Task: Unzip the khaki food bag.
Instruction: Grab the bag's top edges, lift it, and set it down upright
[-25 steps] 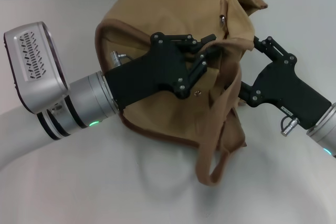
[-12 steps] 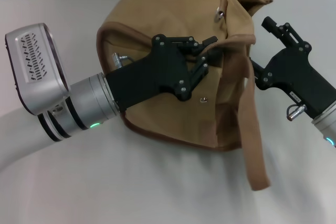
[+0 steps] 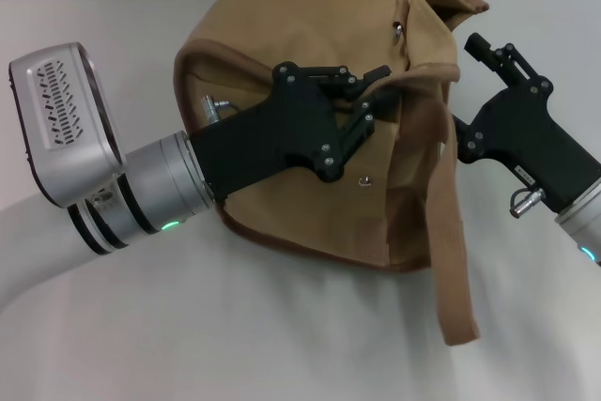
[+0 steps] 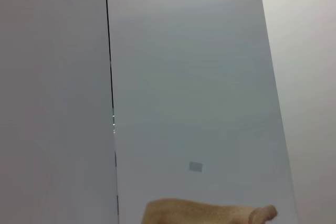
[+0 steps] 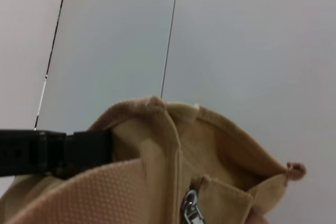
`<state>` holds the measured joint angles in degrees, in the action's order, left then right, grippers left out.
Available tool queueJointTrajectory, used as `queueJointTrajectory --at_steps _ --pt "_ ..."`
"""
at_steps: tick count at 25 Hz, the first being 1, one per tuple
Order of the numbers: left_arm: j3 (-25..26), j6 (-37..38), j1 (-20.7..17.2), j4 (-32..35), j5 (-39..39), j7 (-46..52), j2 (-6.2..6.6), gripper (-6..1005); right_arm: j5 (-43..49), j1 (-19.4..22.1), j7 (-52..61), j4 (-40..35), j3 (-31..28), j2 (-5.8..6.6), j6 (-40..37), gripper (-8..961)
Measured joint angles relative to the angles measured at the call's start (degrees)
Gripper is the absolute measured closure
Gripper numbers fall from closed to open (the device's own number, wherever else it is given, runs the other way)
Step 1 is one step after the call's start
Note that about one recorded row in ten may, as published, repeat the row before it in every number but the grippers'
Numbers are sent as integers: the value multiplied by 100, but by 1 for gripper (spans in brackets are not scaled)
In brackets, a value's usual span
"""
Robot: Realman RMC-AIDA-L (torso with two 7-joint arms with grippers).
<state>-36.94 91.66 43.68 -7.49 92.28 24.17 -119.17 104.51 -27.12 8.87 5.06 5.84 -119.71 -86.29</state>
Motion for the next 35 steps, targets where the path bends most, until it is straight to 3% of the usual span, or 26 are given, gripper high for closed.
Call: queueJointTrajectory --at_steps 7,16,35 --pt "11 26 -5 0 -1 11 0 910 8 187 -229 -61 0 -4 34 158" --pt "12 111 0 -7 -2 38 0 910 10 156 -1419 502 2 -13 140 158" --pt "12 117 -67 -7 -9 71 0 909 105 178 -1514 636 14 -17 21 159"
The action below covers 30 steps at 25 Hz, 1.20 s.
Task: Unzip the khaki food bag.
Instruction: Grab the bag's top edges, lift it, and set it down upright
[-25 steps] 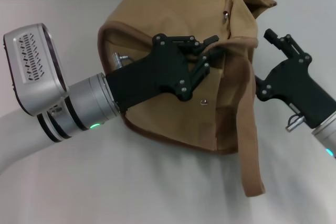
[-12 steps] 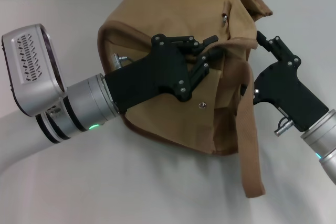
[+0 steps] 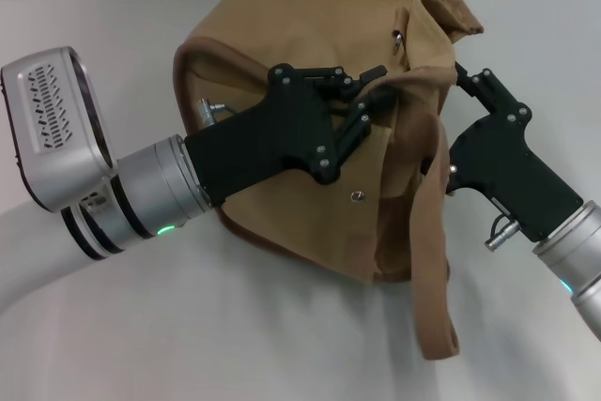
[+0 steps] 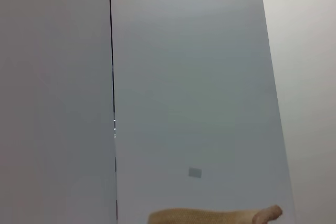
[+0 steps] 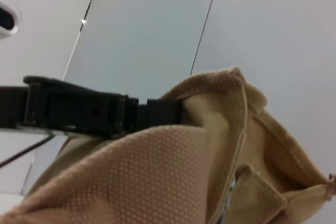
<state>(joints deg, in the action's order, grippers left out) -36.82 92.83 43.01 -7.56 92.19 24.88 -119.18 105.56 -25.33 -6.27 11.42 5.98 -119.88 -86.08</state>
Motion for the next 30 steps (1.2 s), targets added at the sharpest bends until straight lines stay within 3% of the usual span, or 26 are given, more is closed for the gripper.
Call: queueJointTrajectory --at_steps 7,30 --pt "-15 0 -39 -5 1 0 0 911 10 212 57 2 -2 -1 -471 161" --pt "-54 228 -199 -83 2 3 1 912 11 328 42 132 -19 -1 -486 207"
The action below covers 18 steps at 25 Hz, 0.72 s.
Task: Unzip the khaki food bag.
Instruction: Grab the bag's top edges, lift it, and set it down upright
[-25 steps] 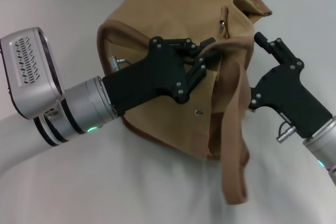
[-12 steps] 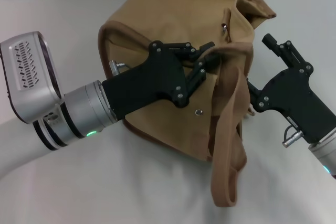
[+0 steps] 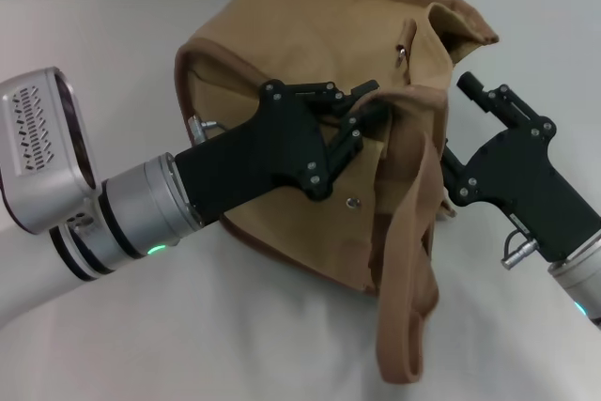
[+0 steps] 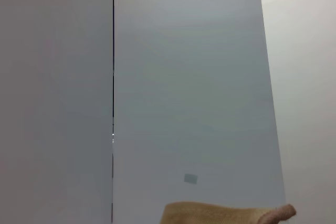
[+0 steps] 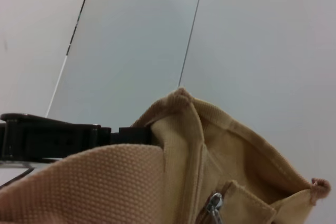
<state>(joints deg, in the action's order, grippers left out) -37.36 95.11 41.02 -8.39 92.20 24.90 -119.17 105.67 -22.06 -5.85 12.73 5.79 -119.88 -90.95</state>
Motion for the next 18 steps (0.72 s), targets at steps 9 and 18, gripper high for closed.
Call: queueJointTrajectory --at_steps 9,18 --pt "1 43 -36 -43 -1 4 -5 912 2 9 -13 38 75 0 -7 574" --pt "1 22 -42 -49 -1 6 -9 912 82 63 -24 67 98 0 -50 805"
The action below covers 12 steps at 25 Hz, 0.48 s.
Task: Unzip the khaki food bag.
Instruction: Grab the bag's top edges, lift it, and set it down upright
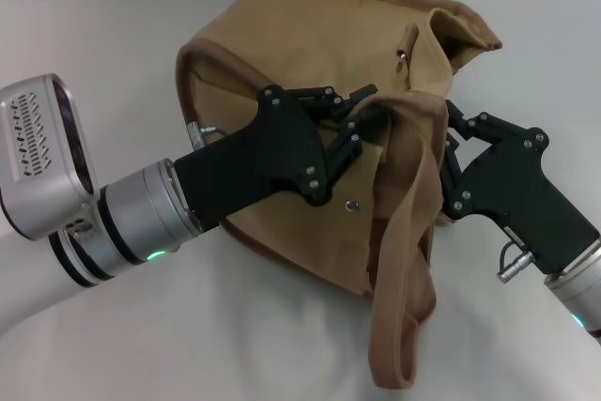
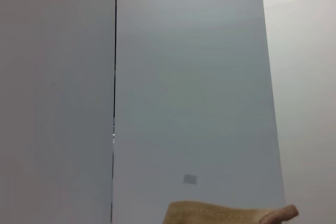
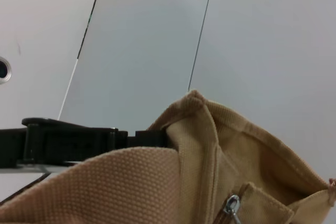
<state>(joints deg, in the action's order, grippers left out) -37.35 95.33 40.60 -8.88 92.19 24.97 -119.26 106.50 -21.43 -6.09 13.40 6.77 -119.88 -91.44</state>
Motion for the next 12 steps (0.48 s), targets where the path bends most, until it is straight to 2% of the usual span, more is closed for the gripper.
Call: queueJointTrajectory --at_steps 12 --pt "0 -14 0 22 0 -14 0 911 132 -39 -5 53 0 0 -82 824"
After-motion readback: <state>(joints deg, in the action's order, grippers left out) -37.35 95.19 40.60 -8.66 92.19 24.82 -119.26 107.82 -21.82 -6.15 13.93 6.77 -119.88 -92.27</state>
